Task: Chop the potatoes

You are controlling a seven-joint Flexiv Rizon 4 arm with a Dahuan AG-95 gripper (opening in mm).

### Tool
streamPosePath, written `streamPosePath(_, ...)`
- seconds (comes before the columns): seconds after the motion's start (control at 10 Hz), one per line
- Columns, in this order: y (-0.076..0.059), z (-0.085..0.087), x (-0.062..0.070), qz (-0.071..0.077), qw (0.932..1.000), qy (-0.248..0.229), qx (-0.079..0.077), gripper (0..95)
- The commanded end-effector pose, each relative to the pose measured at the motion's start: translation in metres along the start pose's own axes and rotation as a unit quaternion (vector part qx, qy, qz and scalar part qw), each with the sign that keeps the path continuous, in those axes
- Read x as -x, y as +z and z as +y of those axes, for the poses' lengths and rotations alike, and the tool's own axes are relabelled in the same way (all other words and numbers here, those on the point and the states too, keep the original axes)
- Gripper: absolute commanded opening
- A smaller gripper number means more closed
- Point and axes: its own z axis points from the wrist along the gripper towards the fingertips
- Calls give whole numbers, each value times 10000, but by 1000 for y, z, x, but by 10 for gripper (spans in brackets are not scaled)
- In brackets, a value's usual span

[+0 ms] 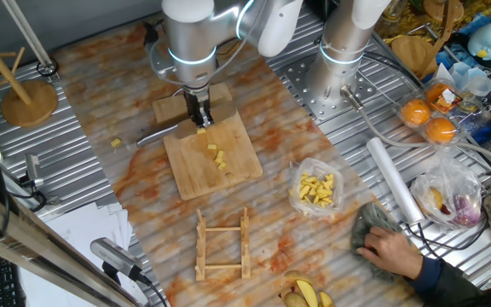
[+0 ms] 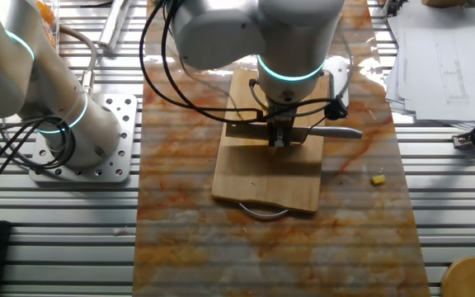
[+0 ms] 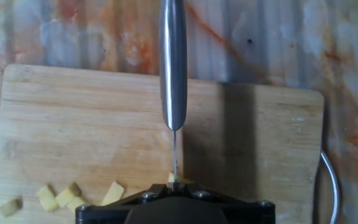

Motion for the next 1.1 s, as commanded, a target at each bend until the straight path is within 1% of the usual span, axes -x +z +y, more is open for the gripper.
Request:
streamPosePath(0.1,6,1,2,38,10000,26,4,0)
streamPosePath(0.2,8,1,1,47,10000,17,5,0)
streamPosePath(0.3,8,1,0,14,10000,-24,7,0)
streamPosePath(0.5,-13,-2,-2,91,9999,-88,23,0)
streamPosePath(0.6,-26,2,-1,124,9999,-9,40,0)
streamPosePath(0.7,-26,2,0,117,9999,-7,30,0)
streamPosePath(0.9,-22,1,2,106,9999,-12,47,0)
streamPosePath(1.0,-19,0,4,80,10000,-19,6,0)
streamPosePath(1.1,-19,0,4,82,10000,-15,3,0)
